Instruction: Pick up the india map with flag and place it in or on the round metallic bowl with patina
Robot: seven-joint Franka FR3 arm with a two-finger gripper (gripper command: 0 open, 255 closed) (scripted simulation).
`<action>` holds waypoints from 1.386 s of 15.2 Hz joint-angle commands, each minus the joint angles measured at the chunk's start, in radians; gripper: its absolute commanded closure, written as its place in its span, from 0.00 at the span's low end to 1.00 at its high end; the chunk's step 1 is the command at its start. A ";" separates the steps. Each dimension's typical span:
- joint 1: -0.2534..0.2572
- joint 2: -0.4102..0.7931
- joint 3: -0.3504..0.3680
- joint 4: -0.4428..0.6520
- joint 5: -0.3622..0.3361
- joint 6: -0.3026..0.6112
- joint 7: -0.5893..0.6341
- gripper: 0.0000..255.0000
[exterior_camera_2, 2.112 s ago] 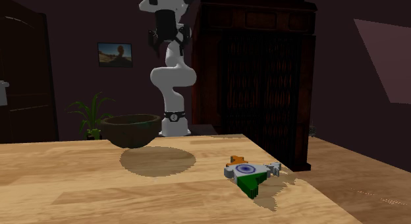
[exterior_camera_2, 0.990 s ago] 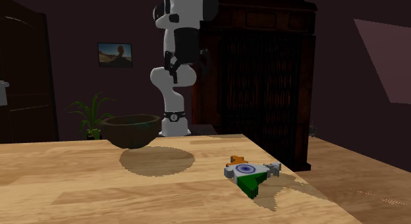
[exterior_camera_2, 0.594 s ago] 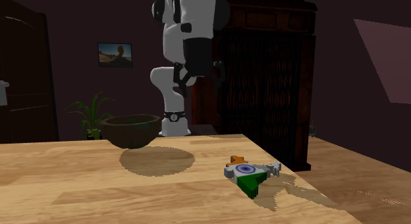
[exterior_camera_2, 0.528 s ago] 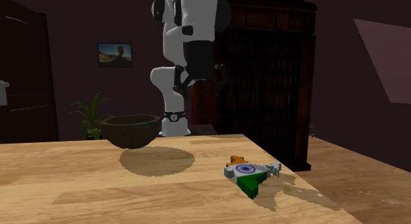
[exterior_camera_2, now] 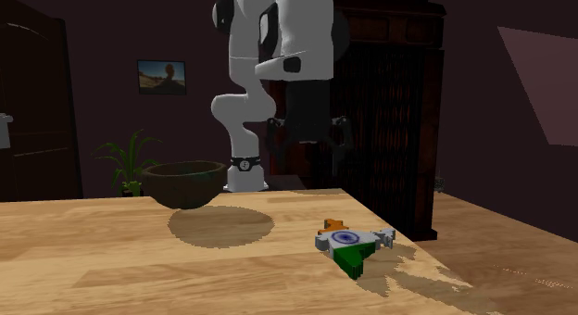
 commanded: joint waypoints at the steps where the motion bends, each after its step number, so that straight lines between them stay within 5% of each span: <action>1: 0.012 0.077 -0.003 0.083 -0.017 -0.003 0.020 0.00; 9: 0.072 0.411 -0.026 0.481 -0.069 -0.057 0.077 0.00; 21: 0.076 0.465 -0.031 0.467 -0.075 0.011 0.080 0.00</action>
